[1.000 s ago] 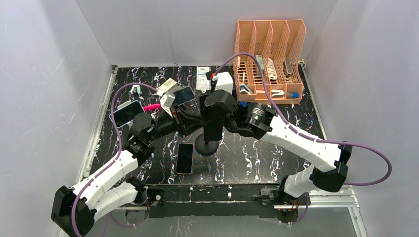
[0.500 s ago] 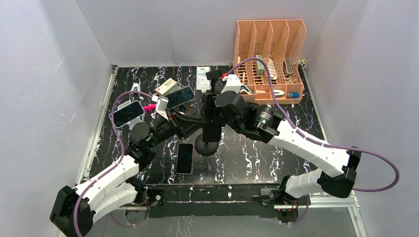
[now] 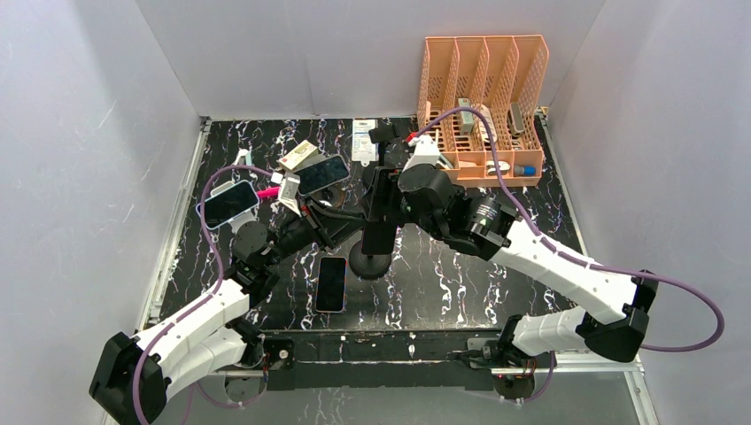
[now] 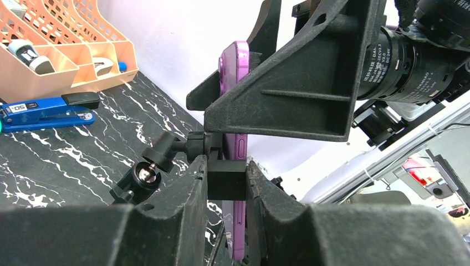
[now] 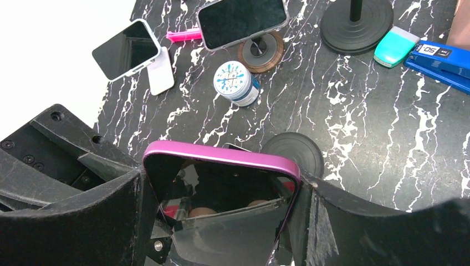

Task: Remove the phone from the phone stand

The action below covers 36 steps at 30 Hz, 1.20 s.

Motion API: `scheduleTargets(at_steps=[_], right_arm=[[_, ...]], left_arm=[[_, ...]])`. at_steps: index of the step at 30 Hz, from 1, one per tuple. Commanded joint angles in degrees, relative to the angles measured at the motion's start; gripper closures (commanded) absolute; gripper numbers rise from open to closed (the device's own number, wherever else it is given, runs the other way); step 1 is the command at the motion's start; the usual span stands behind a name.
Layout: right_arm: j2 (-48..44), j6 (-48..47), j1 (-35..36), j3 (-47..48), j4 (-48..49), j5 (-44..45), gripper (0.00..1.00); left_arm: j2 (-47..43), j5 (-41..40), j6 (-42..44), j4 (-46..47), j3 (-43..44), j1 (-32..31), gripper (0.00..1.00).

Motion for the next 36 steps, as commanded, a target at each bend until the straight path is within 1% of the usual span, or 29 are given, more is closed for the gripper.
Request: scheduleTargets(at_steps=[1, 8, 18, 26, 31, 36], right_arm=[[-4.13, -3.22, -3.12, -1.72, -9.95, 5.75, 0.99], [-6.87, -5.24, -3.1, -5.12, -6.99, 3.01, 0.99], [-8.4, -5.79, -3.78, -7.49, -6.34, 3.14, 0.99], [-8.73, -6.26, -4.17, -8.56, -6.43, 3.65, 0.99], [-8.38, -6.46, -4.32, -8.17, -5.76, 2.57, 0.99], [-4.92, -4.97, -4.3, -3.92, -6.18, 0.18, 0.99]], left_arm=[[-1.52, -2.61, -0.25, 0.67, -1.39, 2.13, 1.0], [-0.85, -2.1, -2.57, 2.88, -1.3, 2.22, 1.0], [-1.34, -2.97, -4.45, 3.89, -1.29, 2.87, 1.0], [-1.44, -3.54, -6.29, 4.42, -1.74, 5.25, 1.0], [-0.53, -2.92, -6.19, 4.59, -1.81, 5.91, 1.0], [2.01, 0.14, -4.58, 4.29, -0.43, 5.85, 1.0]])
